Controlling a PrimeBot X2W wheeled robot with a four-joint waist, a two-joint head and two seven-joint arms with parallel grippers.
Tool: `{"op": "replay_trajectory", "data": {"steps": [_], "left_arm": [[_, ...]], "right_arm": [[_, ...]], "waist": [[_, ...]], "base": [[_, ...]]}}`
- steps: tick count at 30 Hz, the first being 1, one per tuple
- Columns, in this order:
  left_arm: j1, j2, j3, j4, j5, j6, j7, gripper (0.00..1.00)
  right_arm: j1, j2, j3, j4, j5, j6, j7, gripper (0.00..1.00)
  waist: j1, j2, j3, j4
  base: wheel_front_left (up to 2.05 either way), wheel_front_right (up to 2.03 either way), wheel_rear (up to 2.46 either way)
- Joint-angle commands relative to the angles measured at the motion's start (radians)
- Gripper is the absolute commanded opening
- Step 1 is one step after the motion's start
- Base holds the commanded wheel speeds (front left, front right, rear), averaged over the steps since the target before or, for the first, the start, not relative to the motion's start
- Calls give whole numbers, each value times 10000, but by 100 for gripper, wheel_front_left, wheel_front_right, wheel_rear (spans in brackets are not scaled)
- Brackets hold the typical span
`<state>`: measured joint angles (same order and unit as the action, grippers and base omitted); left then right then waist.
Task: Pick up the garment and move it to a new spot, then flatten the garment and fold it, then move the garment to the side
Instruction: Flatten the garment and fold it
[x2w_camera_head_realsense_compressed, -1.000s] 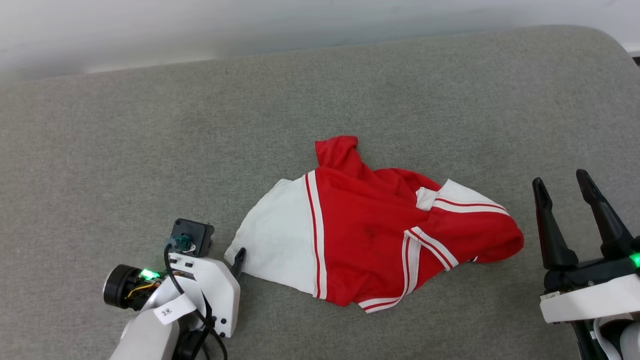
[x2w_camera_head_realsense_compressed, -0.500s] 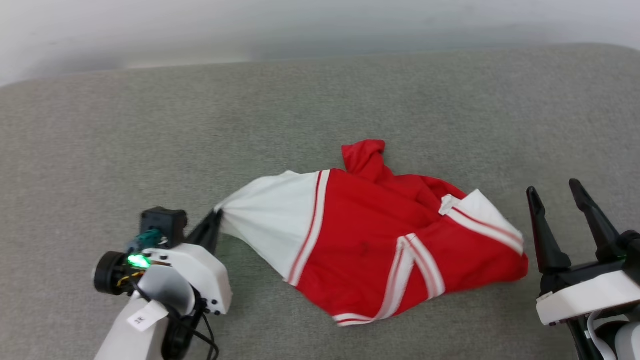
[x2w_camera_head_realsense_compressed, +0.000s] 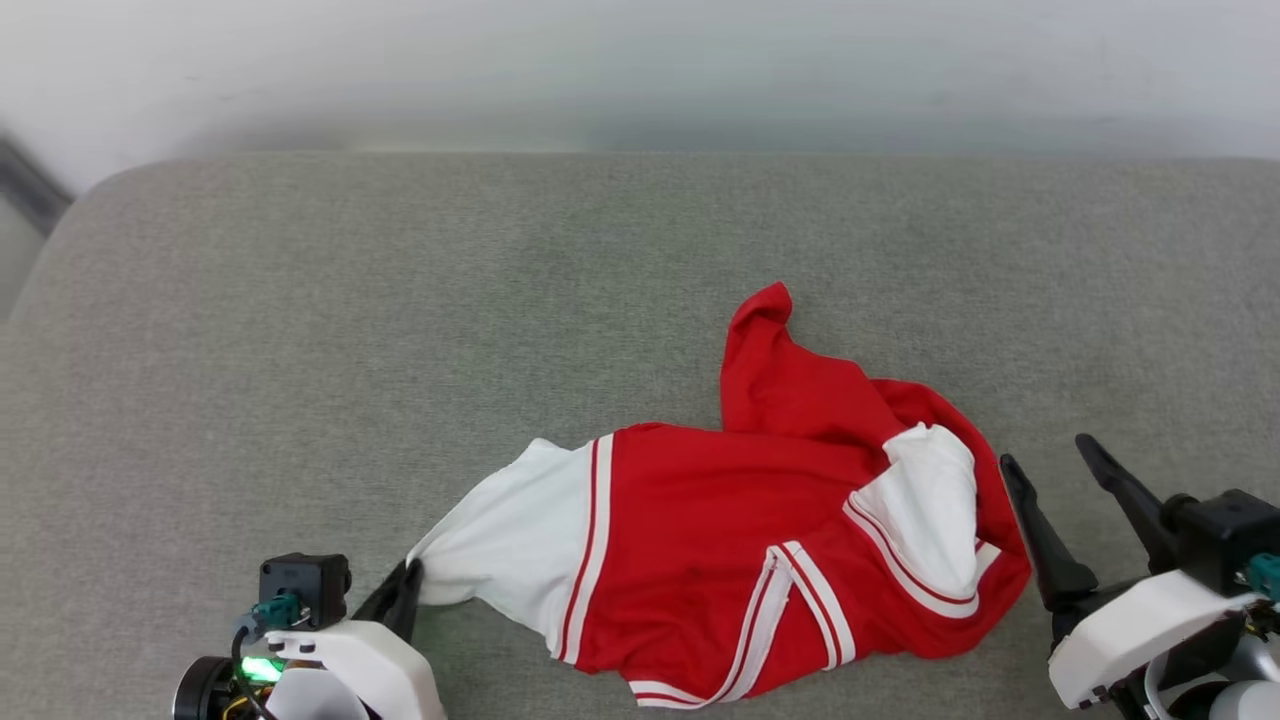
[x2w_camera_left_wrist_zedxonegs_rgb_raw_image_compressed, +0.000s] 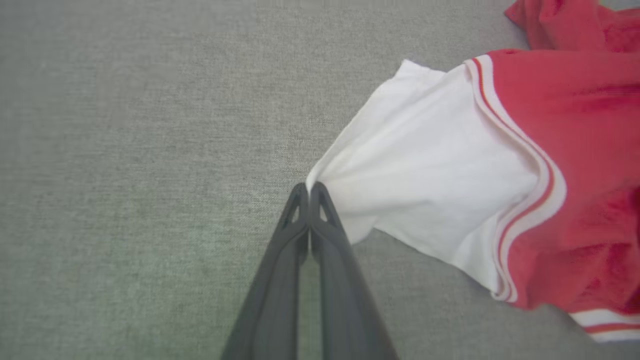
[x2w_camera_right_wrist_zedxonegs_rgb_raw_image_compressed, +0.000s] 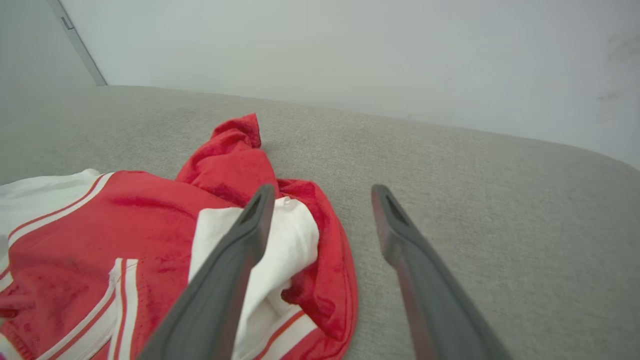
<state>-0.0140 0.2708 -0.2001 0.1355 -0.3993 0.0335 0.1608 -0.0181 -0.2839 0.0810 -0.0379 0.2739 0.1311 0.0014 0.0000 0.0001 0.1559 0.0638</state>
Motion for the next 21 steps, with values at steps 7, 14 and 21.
{"op": "replay_trajectory", "data": {"steps": [7,14,21], "left_arm": [[-184,-164,-270,-571,215,-249,-981,100],[-267,-184,-365,-587,285,-270,-1347,100],[-425,-275,-580,-446,302,-333,-1449,100]], "right_arm": [[-290,-1018,996,-799,641,-7,2559,100],[-1125,-1687,1999,-1568,1319,-7,6110,100],[-2235,-1748,2549,-887,768,-7,8114,100]], "waist": [[0,-1,-327,407],[0,-1,-348,641],[0,-1,-118,1147]], "base": [[0,0,0],[0,0,0],[0,0,0]]}}
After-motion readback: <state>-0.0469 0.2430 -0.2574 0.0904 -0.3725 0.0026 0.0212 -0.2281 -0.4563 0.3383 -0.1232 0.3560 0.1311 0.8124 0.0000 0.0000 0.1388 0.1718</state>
